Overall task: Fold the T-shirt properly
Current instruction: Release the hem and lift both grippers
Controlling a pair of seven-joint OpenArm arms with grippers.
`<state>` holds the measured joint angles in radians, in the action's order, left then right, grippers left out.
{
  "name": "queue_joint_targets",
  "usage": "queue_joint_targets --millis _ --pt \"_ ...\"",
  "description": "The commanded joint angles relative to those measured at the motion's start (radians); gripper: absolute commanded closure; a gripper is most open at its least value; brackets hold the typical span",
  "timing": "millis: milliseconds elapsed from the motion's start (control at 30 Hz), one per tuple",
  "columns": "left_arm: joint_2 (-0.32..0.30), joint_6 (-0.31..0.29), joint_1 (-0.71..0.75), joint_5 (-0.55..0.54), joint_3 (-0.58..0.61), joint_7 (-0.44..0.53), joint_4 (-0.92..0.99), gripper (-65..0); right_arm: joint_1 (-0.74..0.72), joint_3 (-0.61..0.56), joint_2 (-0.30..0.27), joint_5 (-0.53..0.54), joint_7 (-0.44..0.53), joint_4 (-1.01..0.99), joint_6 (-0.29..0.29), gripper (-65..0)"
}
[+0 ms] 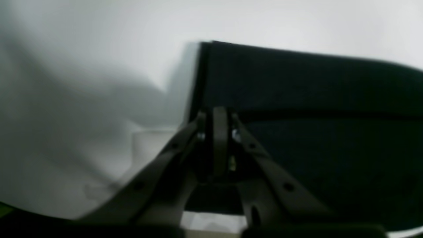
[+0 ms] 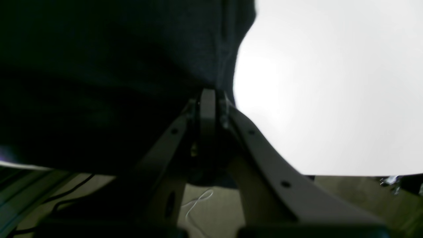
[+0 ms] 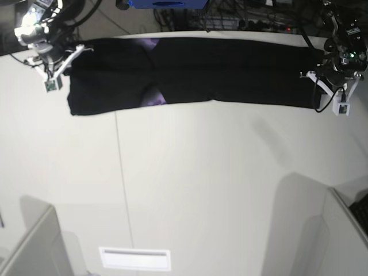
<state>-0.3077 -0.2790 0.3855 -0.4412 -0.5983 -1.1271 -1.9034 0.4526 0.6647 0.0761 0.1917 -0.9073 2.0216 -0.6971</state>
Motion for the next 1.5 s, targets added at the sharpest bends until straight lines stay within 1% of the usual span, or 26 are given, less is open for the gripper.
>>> queue_joint_targets --millis 0,100,200,267,633,733,767,800,867,933,967,1000,1033,1067,1100,1167,1200,1233,1267,1300,1333,1367,1400,1467 --pt "-0.018 0.002 0.0 0.009 -0.007 0.014 -0.018 0.0 0.004 0.005 0.001 0.007 0.001 0.017 -0.001 0.0" --pt "-0.006 0.002 0.02 0.012 -0.007 0.014 -0.018 0.0 0.004 0.003 0.006 0.005 -0.022 0.015 -0.001 0.0" --pt "-0.005 0.002 0.023 0.015 -0.007 0.014 -0.018 0.0 0.002 0.008 0.006 0.002 -0.029 0.012 -0.001 0.0" --pt "-0.003 0.002 0.026 0.015 -0.005 0.014 -0.018 0.0 0.002 0.013 0.006 0.002 -0.055 0.011 -0.001 0.0" --pt "0.0 0.002 0.045 0.017 -0.012 0.011 -0.017 0.0 0.004 0.014 0.006 0.002 -0.132 0.009 -0.001 0.0" --pt "-0.002 0.002 0.046 0.017 -0.016 0.011 -0.017 0.0 0.019 0.016 0.008 0.005 -0.125 0.009 -0.001 -13.5" --pt "-0.003 0.002 0.053 0.017 -0.018 0.012 -0.017 0.0 0.022 0.016 0.008 0.005 -0.125 0.009 -0.001 -17.1" --pt "-0.005 0.002 0.059 0.017 -0.018 0.012 -0.017 -3.1 0.024 0.017 0.008 0.007 -0.125 0.009 -0.001 -20.6" --pt "-0.005 0.002 0.059 0.017 -0.019 0.012 -0.018 -18.8 0.035 0.03 0.009 0.009 -0.123 0.009 -0.001 -24.5" --pt "-0.002 0.002 0.059 0.017 -0.021 0.014 -0.018 -34.4 0.036 0.065 0.031 0.009 -0.121 0.009 -0.001 -24.6" --pt "0.0 0.002 0.059 0.014 -0.033 0.014 -0.018 -39.8 0.035 0.091 0.037 0.009 -0.121 0.011 -0.001 -24.6" --pt "0.002 0.002 0.059 0.011 -0.053 0.014 -0.025 -44.4 0.031 0.114 0.04 0.009 -0.121 0.011 -0.001 -24.5" --pt "0.005 0.002 0.059 0.009 -0.084 0.014 -0.037 -47.4 0.022 0.135 0.041 0.009 -0.121 0.011 -0.001 -24.5" --pt "0.015 0.002 0.059 0.009 -0.113 0.014 -0.051 -47.7 0.016 0.154 0.041 0.01 -0.12 0.011 -0.001 -24.5" --pt "0.029 0.002 0.057 0.009 -0.148 0.014 -0.06 -47.7 0.013 0.177 0.041 0.024 -0.12 0.011 -0.001 -24.5" --pt "0.049 0.001 0.051 0.006 -0.222 0.014 -0.072 -47.1 0.008 0.214 0.037 0.107 -0.103 0.012 -0.001 -24.2" --pt "0.061 0.001 0.05 -0.005 -0.251 0.014 -0.074 -44.3 0.008 0.235 0.037 0.159 -0.086 0.012 -0.001 -24.2" --pt "0.071 0.001 0.05 -0.034 -0.263 0.014 -0.074 -38.3 0.008 0.257 0.035 0.222 -0.069 0.012 -0.001 -24.0" --pt "0.074 0.001 0.05 -0.078 -0.265 0.014 -0.072 -28.6 0.01 0.264 0.034 0.279 -0.057 0.012 -0.001 -23.0" --pt "0.081 0.001 0.057 -0.126 -0.263 0.014 -0.071 -16.3 0.015 0.254 0.018 0.318 -0.054 0.012 -0.001 -19.8" --pt "0.089 0.001 0.059 -0.178 -0.262 0.014 -0.069 -1.5 0.021 0.224 -0.005 0.354 -0.052 0.012 -0.001 -14.6" --pt "0.1 0.001 0.059 -0.216 -0.262 0.014 -0.068 0.0 0.025 0.18 -0.028 0.38 -0.052 0.012 -0.001 -7.8" --pt "0.107 0.001 0.059 -0.233 -0.26 0.014 -0.063 0.0 0.035 0.137 -0.046 0.389 -0.052 0.012 -0.001 -0.9" --pt "0.115 0.001 0.054 -0.233 -0.229 0.012 -0.049 0.0 0.039 0.054 -0.075 0.391 -0.052 0.011 -0.001 0.0"
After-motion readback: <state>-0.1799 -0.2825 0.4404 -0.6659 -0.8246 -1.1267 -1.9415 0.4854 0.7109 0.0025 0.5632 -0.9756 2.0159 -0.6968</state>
